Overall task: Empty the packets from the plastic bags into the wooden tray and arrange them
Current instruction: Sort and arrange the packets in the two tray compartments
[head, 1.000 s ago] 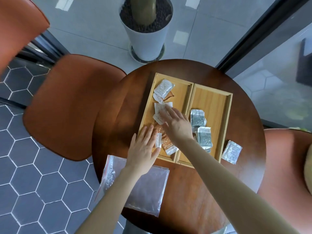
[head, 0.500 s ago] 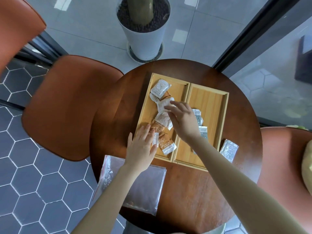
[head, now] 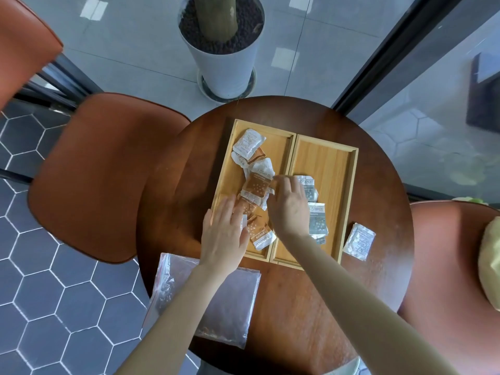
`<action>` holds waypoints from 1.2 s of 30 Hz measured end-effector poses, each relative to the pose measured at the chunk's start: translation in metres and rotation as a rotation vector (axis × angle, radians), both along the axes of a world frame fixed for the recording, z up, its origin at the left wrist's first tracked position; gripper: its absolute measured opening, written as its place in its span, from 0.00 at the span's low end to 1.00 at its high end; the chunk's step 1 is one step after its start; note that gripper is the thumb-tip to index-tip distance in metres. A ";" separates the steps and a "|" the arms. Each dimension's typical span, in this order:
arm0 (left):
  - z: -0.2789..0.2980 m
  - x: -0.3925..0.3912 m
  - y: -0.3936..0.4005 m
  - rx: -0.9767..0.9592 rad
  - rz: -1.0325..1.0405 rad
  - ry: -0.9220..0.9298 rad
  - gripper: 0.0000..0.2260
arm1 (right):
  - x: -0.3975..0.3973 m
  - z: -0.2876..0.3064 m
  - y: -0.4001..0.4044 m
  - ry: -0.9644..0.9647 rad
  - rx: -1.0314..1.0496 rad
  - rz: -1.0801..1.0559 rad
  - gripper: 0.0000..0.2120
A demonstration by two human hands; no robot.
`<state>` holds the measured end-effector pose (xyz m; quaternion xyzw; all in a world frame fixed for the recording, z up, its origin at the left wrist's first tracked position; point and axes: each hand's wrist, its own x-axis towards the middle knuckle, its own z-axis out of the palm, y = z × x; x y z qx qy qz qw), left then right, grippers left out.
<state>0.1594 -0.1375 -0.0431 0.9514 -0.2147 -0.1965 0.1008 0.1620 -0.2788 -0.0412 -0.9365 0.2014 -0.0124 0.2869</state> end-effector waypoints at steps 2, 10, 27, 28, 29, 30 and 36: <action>-0.003 0.001 -0.005 0.028 -0.071 -0.016 0.25 | -0.010 -0.004 0.005 0.002 -0.094 0.116 0.11; -0.011 0.017 -0.018 0.020 -0.227 -0.055 0.28 | -0.022 -0.005 -0.001 0.278 -0.247 0.362 0.23; -0.006 0.035 -0.018 0.135 -0.247 -0.025 0.27 | -0.024 -0.004 -0.004 0.465 -0.275 0.532 0.27; -0.005 0.034 -0.017 0.159 -0.226 -0.022 0.27 | -0.023 -0.003 -0.006 0.476 -0.279 0.532 0.27; -0.004 0.033 -0.015 0.170 -0.205 -0.022 0.27 | -0.022 -0.002 -0.008 0.483 -0.276 0.527 0.27; -0.003 0.032 -0.013 0.175 -0.186 -0.020 0.27 | -0.021 -0.001 -0.009 0.486 -0.268 0.518 0.27; 0.009 0.037 -0.014 0.190 -0.130 0.003 0.28 | -0.022 0.022 -0.021 0.355 -0.084 0.425 0.22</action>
